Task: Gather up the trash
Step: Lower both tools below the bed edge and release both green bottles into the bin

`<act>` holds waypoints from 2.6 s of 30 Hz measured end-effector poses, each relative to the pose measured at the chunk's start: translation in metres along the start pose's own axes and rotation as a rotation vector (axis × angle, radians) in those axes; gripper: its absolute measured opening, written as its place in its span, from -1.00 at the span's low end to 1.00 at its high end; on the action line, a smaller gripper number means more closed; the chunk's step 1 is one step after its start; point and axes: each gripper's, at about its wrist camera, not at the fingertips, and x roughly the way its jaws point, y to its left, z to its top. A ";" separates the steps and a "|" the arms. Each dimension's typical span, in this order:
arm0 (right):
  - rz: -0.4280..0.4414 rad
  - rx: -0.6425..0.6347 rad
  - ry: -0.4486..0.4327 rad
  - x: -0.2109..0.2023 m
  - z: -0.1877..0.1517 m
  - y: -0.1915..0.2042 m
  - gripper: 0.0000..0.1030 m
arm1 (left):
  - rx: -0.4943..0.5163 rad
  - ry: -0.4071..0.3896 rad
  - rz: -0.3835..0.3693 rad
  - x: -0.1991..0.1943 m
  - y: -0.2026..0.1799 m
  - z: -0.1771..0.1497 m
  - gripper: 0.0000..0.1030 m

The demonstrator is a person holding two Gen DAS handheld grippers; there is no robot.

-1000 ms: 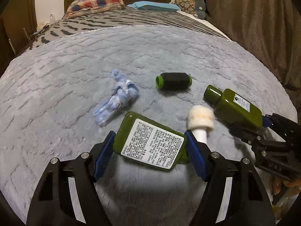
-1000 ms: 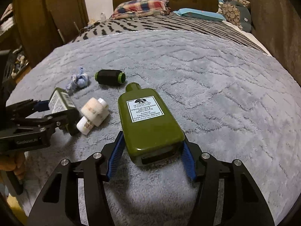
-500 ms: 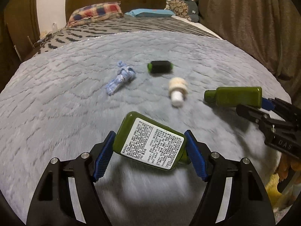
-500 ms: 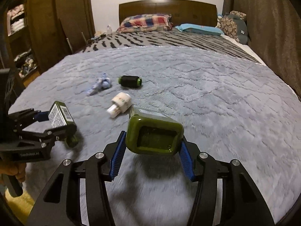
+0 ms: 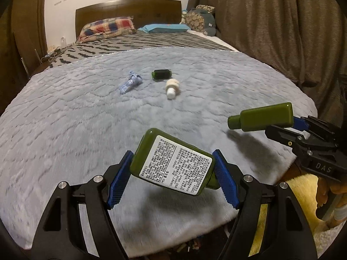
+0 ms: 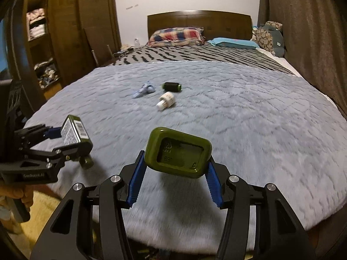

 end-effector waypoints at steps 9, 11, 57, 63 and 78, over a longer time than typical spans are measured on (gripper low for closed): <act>-0.029 0.004 -0.025 -0.051 -0.046 0.016 0.04 | 0.037 -0.028 0.018 -0.047 -0.030 -0.054 0.36; -0.032 0.006 -0.016 -0.056 -0.057 0.019 0.04 | 0.039 -0.026 0.021 -0.053 -0.035 -0.065 0.36; 0.119 0.164 0.560 0.093 -0.199 0.041 0.06 | -0.108 0.552 -0.054 0.102 -0.019 -0.228 0.36; 0.124 0.185 0.540 0.090 -0.193 0.034 0.27 | -0.116 0.543 -0.045 0.098 -0.016 -0.225 0.61; -0.052 0.101 0.118 -0.006 -0.091 0.012 0.75 | -0.091 0.279 -0.034 0.021 -0.012 -0.147 0.64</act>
